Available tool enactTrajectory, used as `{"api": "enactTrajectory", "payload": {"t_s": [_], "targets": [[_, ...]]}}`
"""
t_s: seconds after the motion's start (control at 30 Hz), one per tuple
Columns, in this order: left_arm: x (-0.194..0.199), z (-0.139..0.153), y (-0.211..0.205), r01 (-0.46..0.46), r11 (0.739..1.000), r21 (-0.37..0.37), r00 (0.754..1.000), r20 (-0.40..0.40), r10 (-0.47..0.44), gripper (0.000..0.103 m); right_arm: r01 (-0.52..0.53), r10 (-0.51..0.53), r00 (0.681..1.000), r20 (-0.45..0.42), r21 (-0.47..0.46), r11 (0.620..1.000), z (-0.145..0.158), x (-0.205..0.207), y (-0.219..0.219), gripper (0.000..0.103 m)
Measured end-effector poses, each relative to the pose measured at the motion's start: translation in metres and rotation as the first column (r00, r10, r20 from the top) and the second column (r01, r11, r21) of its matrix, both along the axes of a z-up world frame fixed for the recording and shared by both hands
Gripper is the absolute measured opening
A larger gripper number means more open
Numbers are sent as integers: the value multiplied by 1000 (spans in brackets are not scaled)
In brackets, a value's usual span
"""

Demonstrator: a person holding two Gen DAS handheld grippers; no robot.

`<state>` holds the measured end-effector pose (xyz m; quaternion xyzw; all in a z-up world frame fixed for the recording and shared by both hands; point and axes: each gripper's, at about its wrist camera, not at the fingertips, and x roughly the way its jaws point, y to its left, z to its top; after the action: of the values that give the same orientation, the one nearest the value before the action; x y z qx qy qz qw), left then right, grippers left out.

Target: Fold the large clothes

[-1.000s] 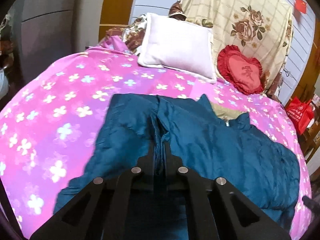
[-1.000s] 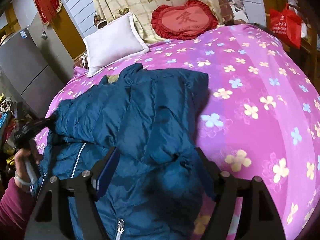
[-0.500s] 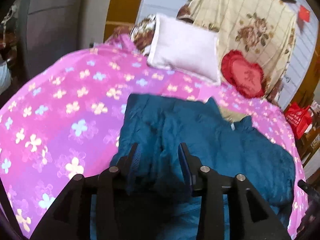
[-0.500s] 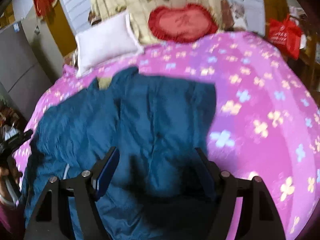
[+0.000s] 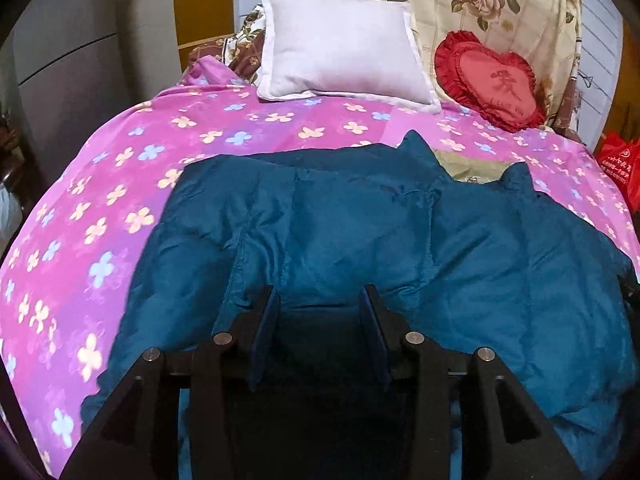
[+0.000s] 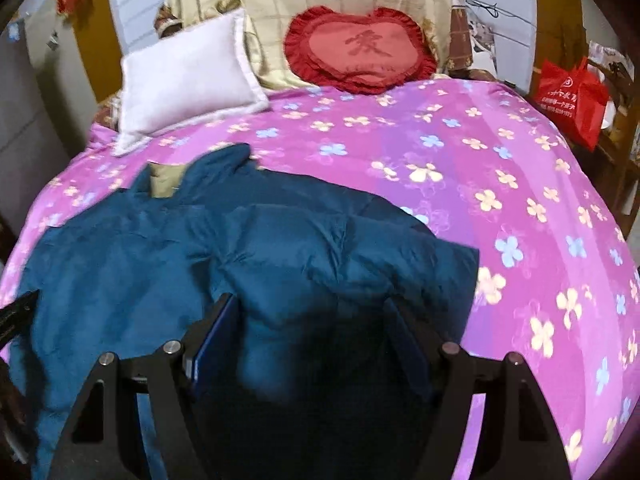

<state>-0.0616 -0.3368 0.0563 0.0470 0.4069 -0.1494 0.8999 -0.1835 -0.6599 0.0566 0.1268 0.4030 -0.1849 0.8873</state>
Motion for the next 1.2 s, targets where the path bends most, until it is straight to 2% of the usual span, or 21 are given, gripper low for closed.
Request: {"api": "enactTrajectory", "payload": {"t_s": [0.07,0.13,0.33,0.43,0.5,0.67,0.83,1.0,1.2], "targets": [[2,-2,-3,-3,1000,4,1000,-8,3,23,-3,2,1000,-6,-30,1000,-7,8,-3,78],[1,-2,-3,-5,1000,7,1000,-16,5,23,6,-6,1000,-1,-20,1000,-10,13,-8,78],[-7,-2,8,-2,1000,23,1000,-14,2,23,17,-17,1000,26,4,1000,10,-8,1,78],[-7,-4,11,-9,1000,16,1000,-15,9,23,-43,43,995,94,0,999,29,-29,25,79],[-8,-5,11,-18,1000,18,1000,-14,18,23,-91,93,991,101,-24,996,36,-32,45,79],[-10,-6,9,-23,999,33,1000,-5,24,23,-200,204,979,22,-123,972,28,-10,90,79],[-11,-7,9,-16,999,32,1000,-6,17,24,-206,200,978,-53,-176,963,-9,9,105,79],[-11,-8,7,-19,999,47,1000,2,19,24,-198,193,980,-57,-113,974,-6,6,97,79],[-12,-10,7,-24,999,49,1000,8,24,24,-158,161,987,24,-86,984,22,-43,77,80]]}}
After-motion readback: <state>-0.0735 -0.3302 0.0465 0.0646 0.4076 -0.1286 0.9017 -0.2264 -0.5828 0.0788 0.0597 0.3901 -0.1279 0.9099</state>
